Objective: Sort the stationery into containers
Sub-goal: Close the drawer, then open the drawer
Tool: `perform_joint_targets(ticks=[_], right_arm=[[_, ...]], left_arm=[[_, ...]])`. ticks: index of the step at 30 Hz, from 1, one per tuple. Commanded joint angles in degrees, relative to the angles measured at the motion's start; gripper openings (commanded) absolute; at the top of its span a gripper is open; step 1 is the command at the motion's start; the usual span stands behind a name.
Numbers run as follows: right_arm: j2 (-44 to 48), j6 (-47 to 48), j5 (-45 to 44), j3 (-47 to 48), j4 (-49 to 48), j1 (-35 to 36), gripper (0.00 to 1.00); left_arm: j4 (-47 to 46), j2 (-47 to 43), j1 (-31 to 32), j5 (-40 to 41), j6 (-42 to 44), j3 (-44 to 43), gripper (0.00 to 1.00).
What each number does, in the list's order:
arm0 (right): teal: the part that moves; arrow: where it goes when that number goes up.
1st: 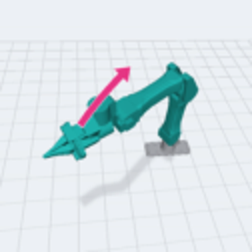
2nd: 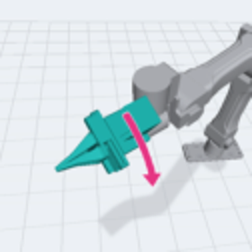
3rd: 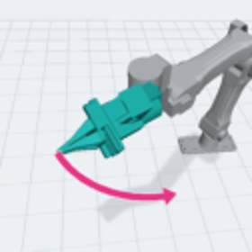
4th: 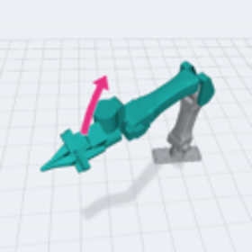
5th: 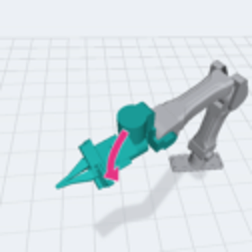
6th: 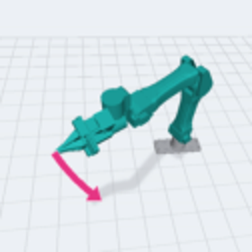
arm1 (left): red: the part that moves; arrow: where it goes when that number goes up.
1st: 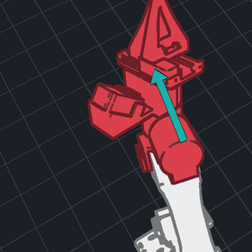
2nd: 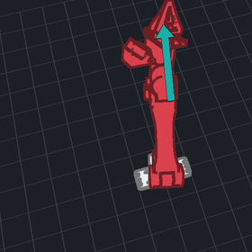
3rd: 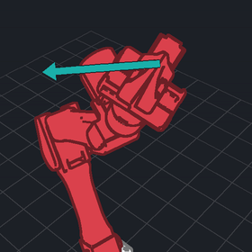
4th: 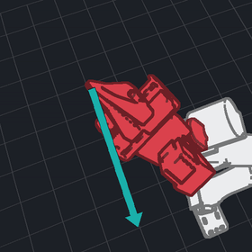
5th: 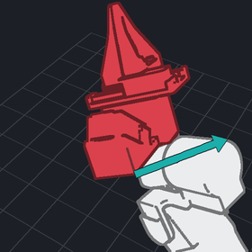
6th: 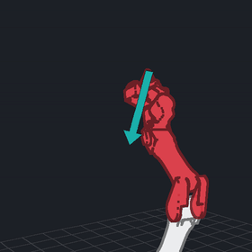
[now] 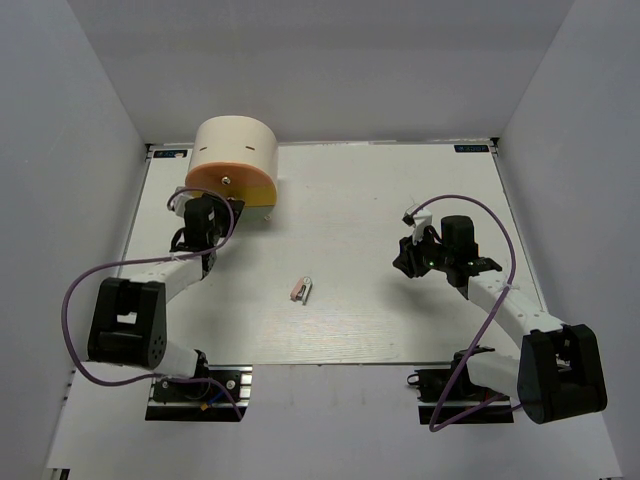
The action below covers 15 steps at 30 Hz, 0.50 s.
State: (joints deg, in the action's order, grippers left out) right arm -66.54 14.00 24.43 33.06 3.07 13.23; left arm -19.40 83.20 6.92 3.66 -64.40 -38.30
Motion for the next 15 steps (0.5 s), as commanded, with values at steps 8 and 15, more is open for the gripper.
perform_joint_targets(ticks=[8,15], right_arm=[[-0.4,0.9,-0.1,-0.5,-1.0,0.0,0.38],[-0.3,1.3,-0.8,-0.5,-0.4,-0.2,0.38]], left_arm=[[-0.8,-4.8,-0.3,0.2,0.4,8.2,0.59],[-7.7,0.3,-2.1,-1.0,-2.3,8.8,0.54]])
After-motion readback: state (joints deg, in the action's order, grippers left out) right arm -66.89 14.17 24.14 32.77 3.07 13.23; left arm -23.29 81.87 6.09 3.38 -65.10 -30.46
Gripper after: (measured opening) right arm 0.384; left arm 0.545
